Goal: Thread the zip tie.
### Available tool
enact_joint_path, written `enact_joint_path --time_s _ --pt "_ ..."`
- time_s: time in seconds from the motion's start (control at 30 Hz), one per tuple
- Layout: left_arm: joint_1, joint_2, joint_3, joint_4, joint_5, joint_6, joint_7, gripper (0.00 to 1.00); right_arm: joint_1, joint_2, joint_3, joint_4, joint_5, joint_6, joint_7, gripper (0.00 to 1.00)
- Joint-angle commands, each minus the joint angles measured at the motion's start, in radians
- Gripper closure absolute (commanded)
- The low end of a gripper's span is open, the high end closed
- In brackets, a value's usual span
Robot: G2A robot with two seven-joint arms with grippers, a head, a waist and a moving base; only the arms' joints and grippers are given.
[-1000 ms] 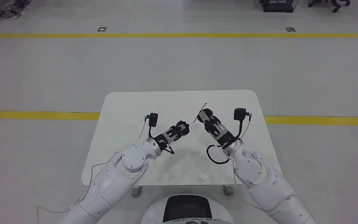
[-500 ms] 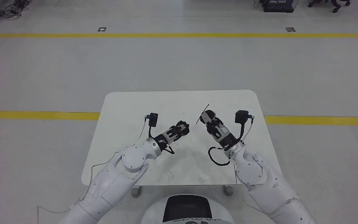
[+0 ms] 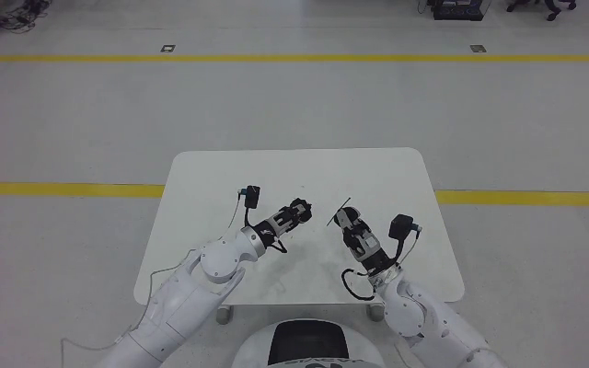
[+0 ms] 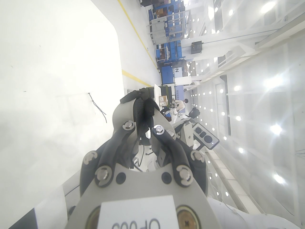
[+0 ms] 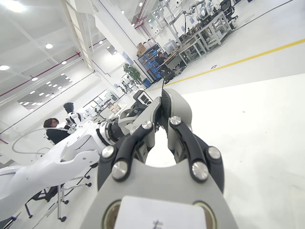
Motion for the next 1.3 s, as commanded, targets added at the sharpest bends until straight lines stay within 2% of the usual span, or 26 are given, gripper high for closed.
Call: enact_joint_path --time_s 0.0,0.2,0.27,0.43,0.6,0.7,0.93,1.27 --pt "0.0 0.0 0.0 0.0 0.0 0.0 0.0 1.0 0.009 0.009 -0.021 0.013 -0.006 0.0 -0.035 1.0" --pt "0.002 0.0 0.001 0.0 0.002 0.0 0.004 1.0 0.013 0.013 -0.027 0.019 -0.012 0.0 -0.046 1.0" --pt "0.012 0.0 0.009 -0.003 0.023 -0.003 0.002 1.0 0.013 0.013 -0.027 0.019 -0.012 0.0 -0.046 1.0" --pt "0.077 0.012 0.001 -0.014 0.043 -0.03 -0.03 1.0 0.01 0.007 -0.026 0.013 -0.007 0.0 -0.04 1.0" --pt "0.149 0.027 -0.031 -0.047 0.022 -0.06 -0.063 1.0 0.009 0.006 -0.045 0.007 -0.018 0.0 -0.05 1.0" --pt "0.174 0.033 -0.047 -0.069 0.01 -0.069 -0.073 1.0 0.013 0.008 -0.059 0.012 -0.027 0.0 -0.059 1.0" --pt "0.193 0.038 -0.061 -0.099 -0.019 -0.075 -0.089 1.0 0.02 0.014 -0.082 0.029 -0.053 0.0 -0.093 1.0" --pt "0.194 0.038 -0.047 -0.111 -0.034 -0.071 -0.108 1.0 0.029 0.022 -0.111 0.045 -0.056 0.0 -0.136 1.0"
